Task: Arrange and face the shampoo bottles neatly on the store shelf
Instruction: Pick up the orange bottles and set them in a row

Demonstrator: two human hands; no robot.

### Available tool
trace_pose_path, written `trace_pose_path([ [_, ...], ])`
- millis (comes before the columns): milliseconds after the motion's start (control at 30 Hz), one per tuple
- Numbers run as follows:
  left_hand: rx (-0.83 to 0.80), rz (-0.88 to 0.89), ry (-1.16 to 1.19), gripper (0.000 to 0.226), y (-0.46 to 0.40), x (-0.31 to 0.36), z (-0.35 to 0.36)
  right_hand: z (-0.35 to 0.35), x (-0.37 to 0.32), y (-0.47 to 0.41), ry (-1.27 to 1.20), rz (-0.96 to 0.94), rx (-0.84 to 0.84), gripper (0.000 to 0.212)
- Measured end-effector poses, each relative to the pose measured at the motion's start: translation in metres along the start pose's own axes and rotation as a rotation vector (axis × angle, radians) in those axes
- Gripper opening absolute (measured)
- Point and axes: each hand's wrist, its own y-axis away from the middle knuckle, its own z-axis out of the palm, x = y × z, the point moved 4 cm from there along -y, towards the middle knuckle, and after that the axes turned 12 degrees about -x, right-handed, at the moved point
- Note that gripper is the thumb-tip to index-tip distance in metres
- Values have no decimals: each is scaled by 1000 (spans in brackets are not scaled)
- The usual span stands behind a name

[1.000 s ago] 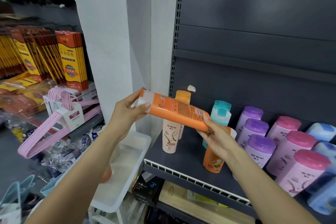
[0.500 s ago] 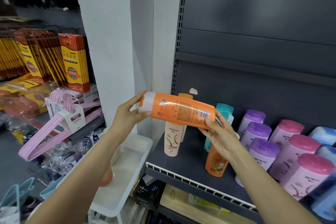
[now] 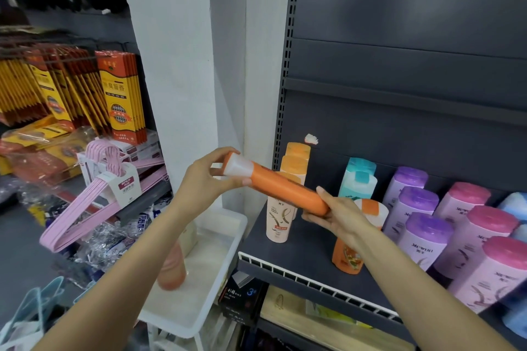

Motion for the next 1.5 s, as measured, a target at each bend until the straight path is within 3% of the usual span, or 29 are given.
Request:
trace_pose_path([
  [100, 59, -39, 33, 59, -1, -2, -1, 6, 9, -3, 134, 90, -4, 33],
  [200, 110, -72, -7, 63, -5, -2, -2, 7, 11, -10, 454, 134, 27, 34],
  [333, 70, -99, -177, 65, -13, -4, 9, 6, -1, -33, 883, -19, 42, 27],
  [533, -96, -130, -392, 54, -27, -22, 43, 24, -25, -53, 1293, -275, 43, 56],
  [667, -170, -181, -443, 64, -36, -36, 61, 30, -22, -69, 1374, -233, -61, 61],
  [933, -301, -242, -584, 71, -46, -45, 89, 28, -25, -82, 1374, -263, -14, 46],
  [1233, -319, -222, -624, 57, -49, -43, 98, 27, -24, -82, 1314, -276, 1, 45],
  [1500, -320, -174, -738, 72, -42, -47, 107, 24, -25, -78, 1328, -241, 21, 47],
])
